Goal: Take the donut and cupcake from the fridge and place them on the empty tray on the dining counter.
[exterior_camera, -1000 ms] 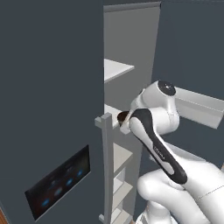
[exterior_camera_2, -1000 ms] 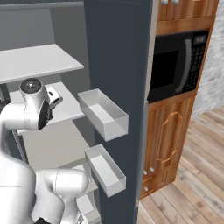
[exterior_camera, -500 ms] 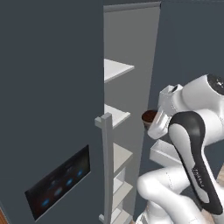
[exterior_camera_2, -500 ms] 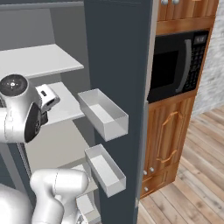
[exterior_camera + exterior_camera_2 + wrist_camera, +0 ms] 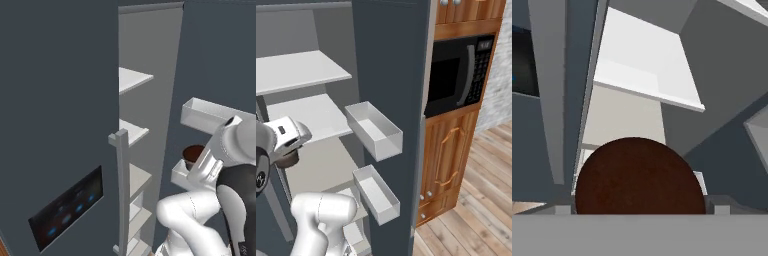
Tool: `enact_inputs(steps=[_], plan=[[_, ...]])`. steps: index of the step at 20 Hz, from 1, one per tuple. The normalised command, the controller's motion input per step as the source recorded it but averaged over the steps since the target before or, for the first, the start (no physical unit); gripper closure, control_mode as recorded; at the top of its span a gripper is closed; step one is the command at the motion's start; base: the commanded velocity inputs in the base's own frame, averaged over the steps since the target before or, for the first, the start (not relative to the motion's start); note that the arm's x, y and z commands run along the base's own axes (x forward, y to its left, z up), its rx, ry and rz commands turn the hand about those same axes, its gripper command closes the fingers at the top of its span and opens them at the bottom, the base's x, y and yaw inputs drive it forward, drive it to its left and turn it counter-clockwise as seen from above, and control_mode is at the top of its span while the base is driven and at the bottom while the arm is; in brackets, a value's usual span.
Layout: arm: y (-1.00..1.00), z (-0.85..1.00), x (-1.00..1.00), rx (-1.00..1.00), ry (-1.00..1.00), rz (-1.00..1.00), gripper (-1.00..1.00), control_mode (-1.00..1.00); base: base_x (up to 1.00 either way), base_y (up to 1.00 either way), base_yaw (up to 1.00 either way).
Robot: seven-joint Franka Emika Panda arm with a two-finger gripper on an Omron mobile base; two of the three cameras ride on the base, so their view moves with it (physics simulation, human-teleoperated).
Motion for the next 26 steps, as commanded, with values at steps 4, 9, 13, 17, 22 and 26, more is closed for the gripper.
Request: enact_inputs(steps=[4,9,13,17,22,26], plan=[[-0.11,0.00,-0.13,0.00,0.00,-0.06,1.00,-1.00,0.00,0.00,0.00],[0.00,0.00,0.00,0.00,0.00,0.00,1.00,1.00,-0.20,-0.06,0.00],[0.00,0.00,0.00,0.00,0.00,0.00,1.00,1.00,-0.89,-0.13,0.00],[0.00,0.00,0.00,0.00,0.00,0.00,1.00,1.00,-1.00,0.00,0.00],[0.00,0.00,0.00,0.00,0.00,0.00,1.00,1.00,-0.80,0.35,-0.01],[0.00,0.00,0.00,0.00,0.00,0.00,1.00,1.00,-0.68,0.85,-0.03]])
